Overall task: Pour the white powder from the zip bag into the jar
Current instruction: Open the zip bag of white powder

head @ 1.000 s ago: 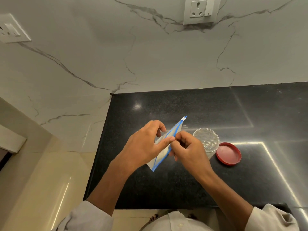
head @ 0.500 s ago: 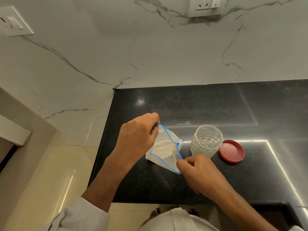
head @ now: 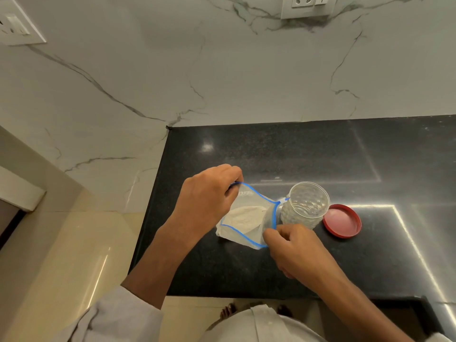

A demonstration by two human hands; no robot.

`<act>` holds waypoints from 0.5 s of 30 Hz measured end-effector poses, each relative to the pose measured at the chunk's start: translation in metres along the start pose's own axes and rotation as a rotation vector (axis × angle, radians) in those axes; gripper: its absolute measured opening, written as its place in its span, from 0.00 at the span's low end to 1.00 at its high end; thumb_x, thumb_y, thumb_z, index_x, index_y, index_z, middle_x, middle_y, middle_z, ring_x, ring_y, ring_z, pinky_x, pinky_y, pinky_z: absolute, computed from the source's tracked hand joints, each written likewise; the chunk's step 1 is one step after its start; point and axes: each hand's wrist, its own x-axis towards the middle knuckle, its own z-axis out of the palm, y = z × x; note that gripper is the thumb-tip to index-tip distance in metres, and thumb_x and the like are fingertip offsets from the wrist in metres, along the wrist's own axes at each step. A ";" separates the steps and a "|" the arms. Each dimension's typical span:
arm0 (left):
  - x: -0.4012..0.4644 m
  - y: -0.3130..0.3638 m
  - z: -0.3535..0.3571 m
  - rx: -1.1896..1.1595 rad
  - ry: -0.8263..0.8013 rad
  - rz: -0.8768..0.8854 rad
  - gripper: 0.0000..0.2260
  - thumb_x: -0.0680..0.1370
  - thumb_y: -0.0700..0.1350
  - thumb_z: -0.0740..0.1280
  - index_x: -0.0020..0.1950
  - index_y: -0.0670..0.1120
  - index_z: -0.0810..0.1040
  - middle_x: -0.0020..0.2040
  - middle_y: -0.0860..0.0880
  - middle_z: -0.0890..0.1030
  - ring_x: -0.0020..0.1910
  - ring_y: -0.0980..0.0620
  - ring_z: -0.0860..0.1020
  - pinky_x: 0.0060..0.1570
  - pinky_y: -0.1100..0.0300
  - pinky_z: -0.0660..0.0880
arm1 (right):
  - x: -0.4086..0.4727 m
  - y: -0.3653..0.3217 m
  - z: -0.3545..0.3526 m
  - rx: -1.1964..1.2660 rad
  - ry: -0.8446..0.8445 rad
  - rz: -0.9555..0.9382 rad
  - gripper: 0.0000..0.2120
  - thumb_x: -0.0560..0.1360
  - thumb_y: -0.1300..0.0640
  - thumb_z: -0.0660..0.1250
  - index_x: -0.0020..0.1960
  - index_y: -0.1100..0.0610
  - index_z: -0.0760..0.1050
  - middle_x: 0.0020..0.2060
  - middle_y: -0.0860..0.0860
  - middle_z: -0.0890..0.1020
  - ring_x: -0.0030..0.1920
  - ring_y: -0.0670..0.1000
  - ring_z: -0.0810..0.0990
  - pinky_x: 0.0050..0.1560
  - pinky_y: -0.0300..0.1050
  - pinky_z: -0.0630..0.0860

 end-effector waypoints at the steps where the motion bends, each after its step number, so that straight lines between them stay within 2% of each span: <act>1: 0.002 -0.001 -0.003 0.010 0.003 -0.009 0.02 0.76 0.45 0.69 0.47 0.50 0.77 0.42 0.53 0.80 0.39 0.53 0.79 0.36 0.54 0.79 | 0.003 -0.003 0.001 0.030 -0.007 -0.019 0.14 0.76 0.52 0.61 0.37 0.60 0.76 0.27 0.51 0.76 0.29 0.47 0.73 0.35 0.46 0.71; 3: 0.011 -0.007 -0.010 0.039 0.013 -0.031 0.01 0.76 0.46 0.68 0.46 0.51 0.78 0.42 0.53 0.79 0.40 0.52 0.78 0.36 0.53 0.76 | 0.013 -0.013 0.003 0.057 0.012 -0.070 0.13 0.75 0.52 0.61 0.40 0.61 0.77 0.30 0.53 0.78 0.32 0.47 0.75 0.35 0.45 0.72; 6: 0.033 -0.023 -0.024 0.090 -0.001 -0.053 0.02 0.76 0.46 0.67 0.47 0.52 0.79 0.44 0.53 0.80 0.42 0.49 0.78 0.39 0.54 0.75 | 0.032 -0.036 0.007 0.115 0.063 -0.148 0.12 0.74 0.54 0.61 0.40 0.60 0.78 0.32 0.51 0.83 0.30 0.41 0.78 0.33 0.40 0.74; 9: 0.058 -0.046 -0.035 0.146 -0.006 -0.070 0.04 0.75 0.45 0.68 0.48 0.51 0.82 0.45 0.51 0.82 0.44 0.49 0.79 0.42 0.57 0.72 | 0.050 -0.060 0.012 0.197 0.127 -0.232 0.13 0.72 0.54 0.61 0.40 0.64 0.78 0.32 0.51 0.84 0.34 0.44 0.82 0.34 0.42 0.76; 13: 0.077 -0.071 -0.035 0.154 -0.163 -0.092 0.04 0.75 0.44 0.69 0.49 0.49 0.82 0.45 0.50 0.83 0.46 0.48 0.79 0.46 0.53 0.75 | 0.071 -0.073 0.023 0.230 0.105 -0.196 0.13 0.74 0.56 0.61 0.41 0.64 0.79 0.30 0.49 0.82 0.31 0.44 0.81 0.29 0.35 0.71; 15: 0.075 -0.074 -0.030 0.138 -0.218 -0.099 0.05 0.76 0.44 0.68 0.50 0.49 0.82 0.47 0.50 0.83 0.47 0.48 0.78 0.46 0.54 0.74 | 0.076 -0.067 0.028 0.237 0.057 -0.179 0.12 0.75 0.55 0.61 0.42 0.61 0.79 0.32 0.49 0.82 0.33 0.46 0.81 0.30 0.37 0.71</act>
